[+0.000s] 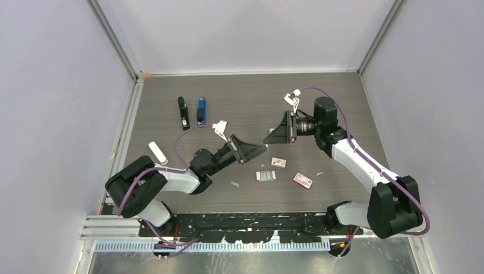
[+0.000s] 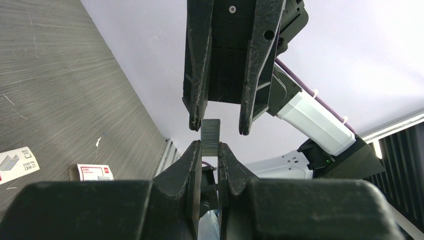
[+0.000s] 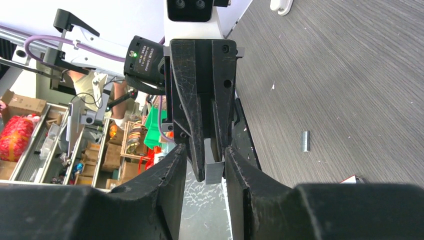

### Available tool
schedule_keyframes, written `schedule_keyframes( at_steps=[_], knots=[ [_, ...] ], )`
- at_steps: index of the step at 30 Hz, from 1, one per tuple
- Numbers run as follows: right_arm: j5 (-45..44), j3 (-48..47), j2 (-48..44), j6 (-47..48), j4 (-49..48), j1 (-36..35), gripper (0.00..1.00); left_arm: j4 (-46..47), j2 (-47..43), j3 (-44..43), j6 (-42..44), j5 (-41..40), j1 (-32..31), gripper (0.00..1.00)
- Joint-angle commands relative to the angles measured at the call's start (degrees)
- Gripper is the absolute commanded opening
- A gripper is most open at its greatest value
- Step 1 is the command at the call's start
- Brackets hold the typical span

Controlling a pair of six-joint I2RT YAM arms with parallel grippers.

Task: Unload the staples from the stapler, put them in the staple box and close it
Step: Pick up the staple from the center of the board.

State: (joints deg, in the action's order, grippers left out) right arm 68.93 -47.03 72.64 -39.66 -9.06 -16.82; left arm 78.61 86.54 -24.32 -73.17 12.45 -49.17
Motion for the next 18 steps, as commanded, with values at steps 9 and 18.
schedule_keyframes(
  at_steps=[9, 18],
  knots=[
    [1.56, -0.24, -0.86, -0.16, -2.48, -0.72, 0.33, 3.39, -1.66, -0.67, -0.05, -2.63, -0.36, 0.06],
    [1.91, -0.37, -0.88, 0.36, -2.41, -0.93, 0.2, 3.39, -1.05, -0.9, -0.26, -2.19, -0.64, 0.07]
  ],
)
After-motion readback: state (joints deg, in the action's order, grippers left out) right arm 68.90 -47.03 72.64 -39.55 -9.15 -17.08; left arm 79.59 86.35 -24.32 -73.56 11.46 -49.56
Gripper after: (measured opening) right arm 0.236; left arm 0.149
